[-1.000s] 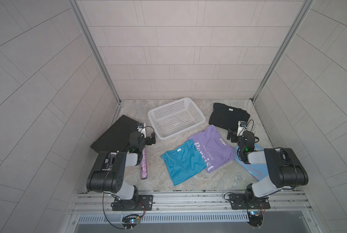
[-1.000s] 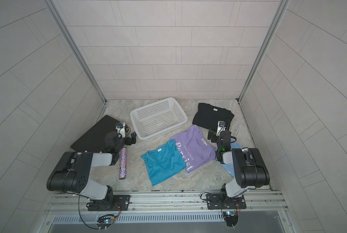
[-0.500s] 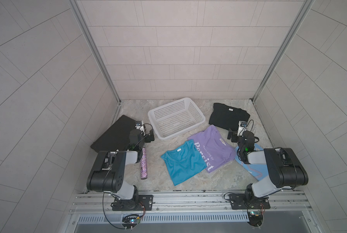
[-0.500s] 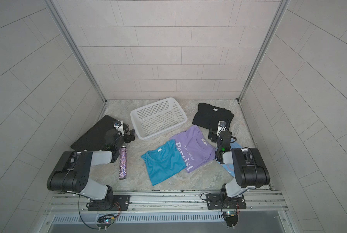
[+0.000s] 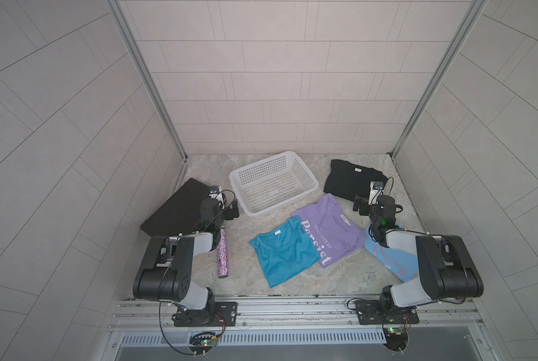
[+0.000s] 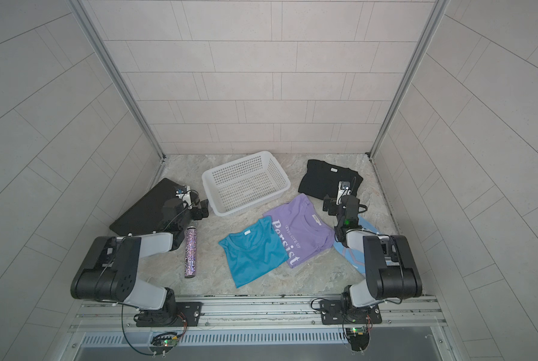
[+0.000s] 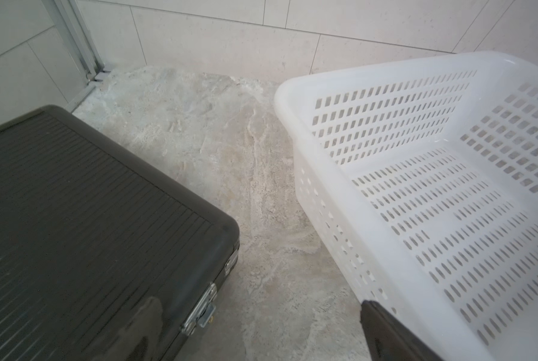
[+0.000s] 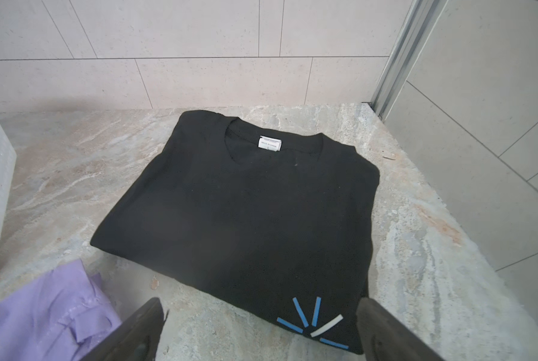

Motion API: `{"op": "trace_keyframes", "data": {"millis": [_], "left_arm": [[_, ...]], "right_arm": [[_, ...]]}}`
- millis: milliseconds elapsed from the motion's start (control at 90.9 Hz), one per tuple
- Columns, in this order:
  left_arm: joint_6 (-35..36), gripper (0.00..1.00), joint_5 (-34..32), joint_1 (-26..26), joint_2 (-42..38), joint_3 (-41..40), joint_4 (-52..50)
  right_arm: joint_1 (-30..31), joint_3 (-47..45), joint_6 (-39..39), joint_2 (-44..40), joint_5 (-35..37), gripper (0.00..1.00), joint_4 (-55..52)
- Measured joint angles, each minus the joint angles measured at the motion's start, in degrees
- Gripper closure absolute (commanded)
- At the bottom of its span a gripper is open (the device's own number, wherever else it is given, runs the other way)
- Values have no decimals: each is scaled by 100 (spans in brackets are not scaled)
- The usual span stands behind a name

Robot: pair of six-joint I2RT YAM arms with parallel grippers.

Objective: Put the folded t-shirts into the basket
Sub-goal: Pick up the T-shirt from the center of the board.

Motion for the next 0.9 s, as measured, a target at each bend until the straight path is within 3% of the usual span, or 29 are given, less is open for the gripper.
{"op": "trace_keyframes", "data": {"millis": [253,396,484,605,759,902], "left_arm": [[146,1,271,326,-887,1672,-2717],[1078,5,1322,328,-1121,2387,-4621],[1860,5,2063,326,-1329,2424,-5805],[2813,5,2741,304,-1635,2269,-7047],[3698,7,3134,155,-1978,1912,-7960],[3947,8,3189,-208,-2092,1591,-8096]], "right_arm": [[0,2262,-7,-706,-214,0,-2745],[11,2570,-306,-798,-1449,0,-4000],[201,2540,-570,-787,-2391,1,-4555],[1016,2485,-931,-570,-3268,7,-5095],[2000,2380,-1156,11,-3779,13,-5265],[2492,2382,-1134,684,-3788,24,-5254]]}}
